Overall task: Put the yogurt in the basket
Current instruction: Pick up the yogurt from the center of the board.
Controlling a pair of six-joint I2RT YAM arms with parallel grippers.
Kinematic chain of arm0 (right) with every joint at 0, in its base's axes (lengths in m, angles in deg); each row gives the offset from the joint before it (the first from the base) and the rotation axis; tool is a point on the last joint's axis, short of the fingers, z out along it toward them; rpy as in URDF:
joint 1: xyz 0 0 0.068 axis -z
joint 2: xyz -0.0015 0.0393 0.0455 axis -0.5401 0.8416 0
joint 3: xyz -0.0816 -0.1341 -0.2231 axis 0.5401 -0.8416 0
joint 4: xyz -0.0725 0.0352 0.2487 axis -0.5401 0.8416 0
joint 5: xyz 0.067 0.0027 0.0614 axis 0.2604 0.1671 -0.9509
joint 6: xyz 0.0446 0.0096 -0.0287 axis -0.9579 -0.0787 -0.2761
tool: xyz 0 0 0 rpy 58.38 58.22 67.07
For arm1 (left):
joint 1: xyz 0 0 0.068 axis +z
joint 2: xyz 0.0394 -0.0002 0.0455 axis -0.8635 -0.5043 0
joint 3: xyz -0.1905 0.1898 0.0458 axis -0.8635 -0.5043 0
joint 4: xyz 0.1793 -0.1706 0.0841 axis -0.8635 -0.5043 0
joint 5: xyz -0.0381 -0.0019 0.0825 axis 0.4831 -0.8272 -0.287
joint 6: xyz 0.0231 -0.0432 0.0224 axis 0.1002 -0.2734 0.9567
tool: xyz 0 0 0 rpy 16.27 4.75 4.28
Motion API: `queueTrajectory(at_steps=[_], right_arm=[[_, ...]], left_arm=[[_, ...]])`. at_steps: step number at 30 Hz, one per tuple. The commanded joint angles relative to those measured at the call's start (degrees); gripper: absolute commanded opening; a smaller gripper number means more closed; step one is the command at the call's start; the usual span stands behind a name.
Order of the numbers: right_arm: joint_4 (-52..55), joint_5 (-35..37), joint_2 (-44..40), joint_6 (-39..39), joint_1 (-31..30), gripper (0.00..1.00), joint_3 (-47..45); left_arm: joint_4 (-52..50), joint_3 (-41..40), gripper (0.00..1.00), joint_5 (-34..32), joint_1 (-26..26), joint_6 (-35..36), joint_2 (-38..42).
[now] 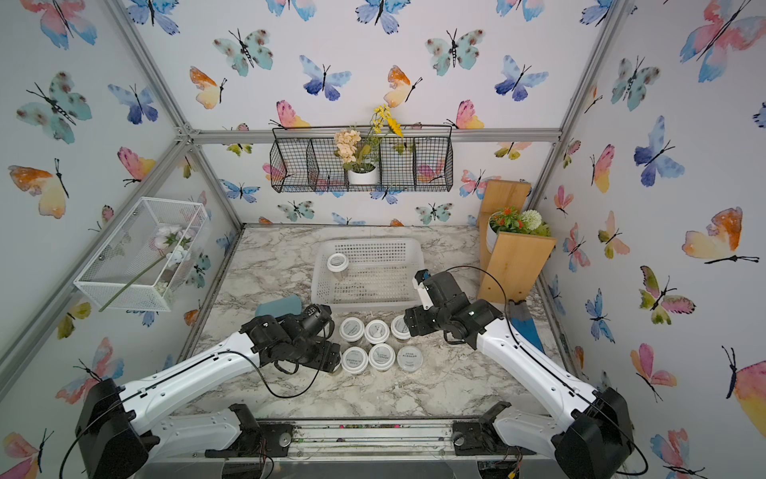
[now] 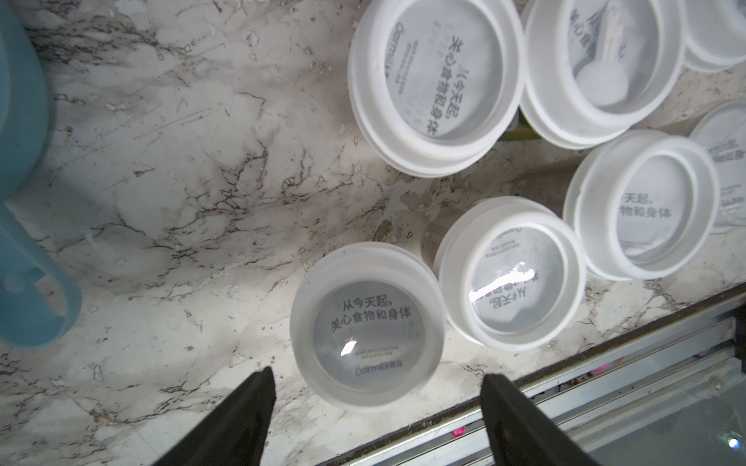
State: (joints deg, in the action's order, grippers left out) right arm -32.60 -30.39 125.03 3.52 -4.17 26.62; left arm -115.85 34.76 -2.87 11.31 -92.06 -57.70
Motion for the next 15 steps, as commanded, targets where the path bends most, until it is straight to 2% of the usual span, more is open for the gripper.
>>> queueTrajectory(at_steps=[1, 15], right_arm=[[-0.1, 1.7, 0.0, -0.6, -0.6, 0.79, -0.6], [0.0, 2.3, 0.1, -0.8, -1.4, 0.78, -0.7]], left_arm=[[0.3, -0.9, 0.86, 0.2, -0.1, -0.2, -0.5], [2.5, -2.6, 0.84, -0.6, -0.1, 0.0, -2.2]])
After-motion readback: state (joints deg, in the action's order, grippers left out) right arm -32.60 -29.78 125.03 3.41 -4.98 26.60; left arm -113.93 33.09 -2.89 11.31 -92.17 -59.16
